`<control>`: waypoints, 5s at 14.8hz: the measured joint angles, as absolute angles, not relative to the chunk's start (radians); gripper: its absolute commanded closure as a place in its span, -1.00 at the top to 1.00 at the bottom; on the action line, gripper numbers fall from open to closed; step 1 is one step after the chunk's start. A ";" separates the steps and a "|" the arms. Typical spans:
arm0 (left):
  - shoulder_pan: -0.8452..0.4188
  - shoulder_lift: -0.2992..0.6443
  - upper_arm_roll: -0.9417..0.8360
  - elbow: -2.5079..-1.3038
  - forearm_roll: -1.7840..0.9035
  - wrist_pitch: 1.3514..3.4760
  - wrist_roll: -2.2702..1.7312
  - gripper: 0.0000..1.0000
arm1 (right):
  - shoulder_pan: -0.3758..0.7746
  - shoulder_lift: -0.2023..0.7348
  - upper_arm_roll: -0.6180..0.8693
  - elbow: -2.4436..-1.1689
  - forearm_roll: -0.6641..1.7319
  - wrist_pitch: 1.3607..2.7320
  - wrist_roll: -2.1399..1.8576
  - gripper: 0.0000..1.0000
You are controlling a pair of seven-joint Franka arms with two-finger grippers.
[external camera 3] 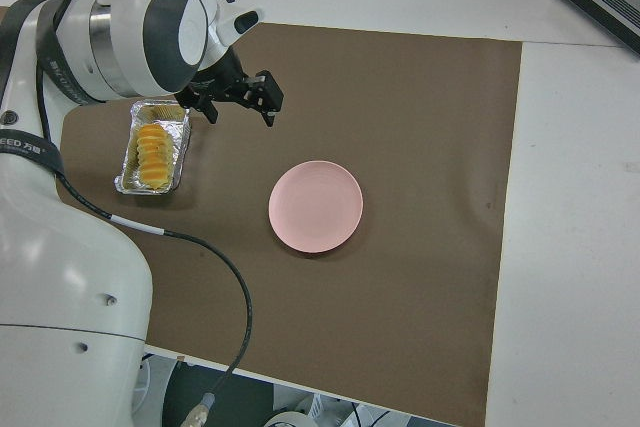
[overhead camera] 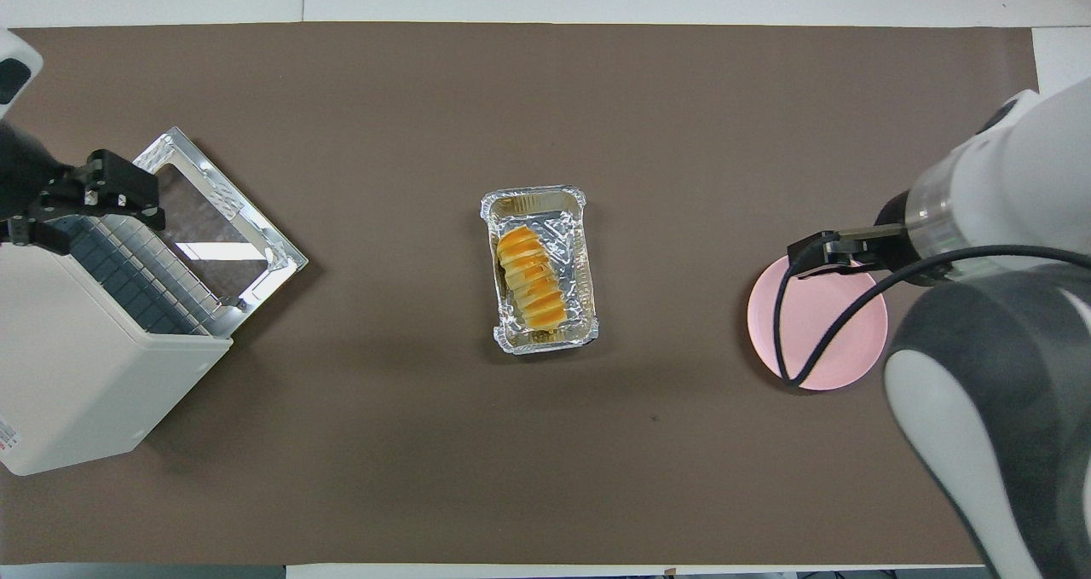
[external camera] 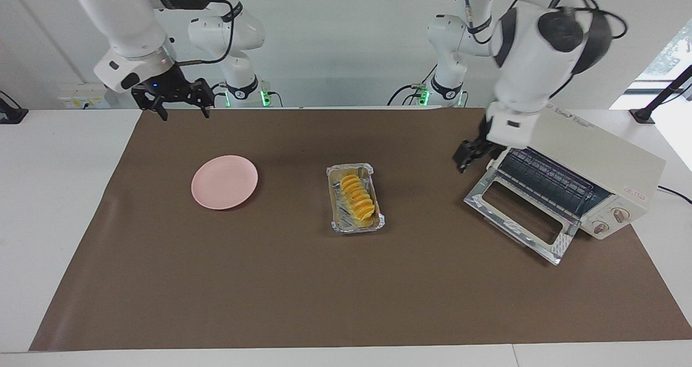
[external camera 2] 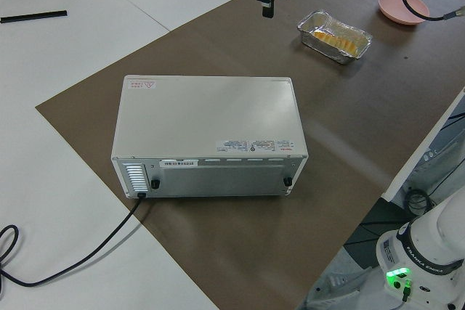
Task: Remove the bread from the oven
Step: 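Reach the right gripper to the foil tray and grasp its rim, then drag the foil tray with the right gripper past the pink plate, then grasp the bread rolls in the tray with the right gripper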
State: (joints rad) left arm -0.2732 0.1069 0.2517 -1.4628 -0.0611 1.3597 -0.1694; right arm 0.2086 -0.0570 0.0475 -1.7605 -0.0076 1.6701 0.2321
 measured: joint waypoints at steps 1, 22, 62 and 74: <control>-0.245 0.089 0.248 -1.480 -0.051 1.331 -0.135 1.00 | 0.248 -0.047 0.048 -1.780 -0.005 1.718 0.285 1.00; -0.096 0.001 0.015 -1.622 -0.012 1.353 -0.103 1.00 | 0.492 0.444 0.038 -1.778 -0.019 2.283 0.561 -1.00; -0.070 -0.031 -0.017 -1.619 -0.012 1.360 -0.094 1.00 | -0.004 0.633 0.031 -1.403 0.011 2.132 -0.124 1.00; -0.070 -0.031 -0.017 -1.619 -0.012 1.360 -0.094 1.00 | 0.095 0.635 0.023 -1.415 -0.091 2.185 -0.030 1.00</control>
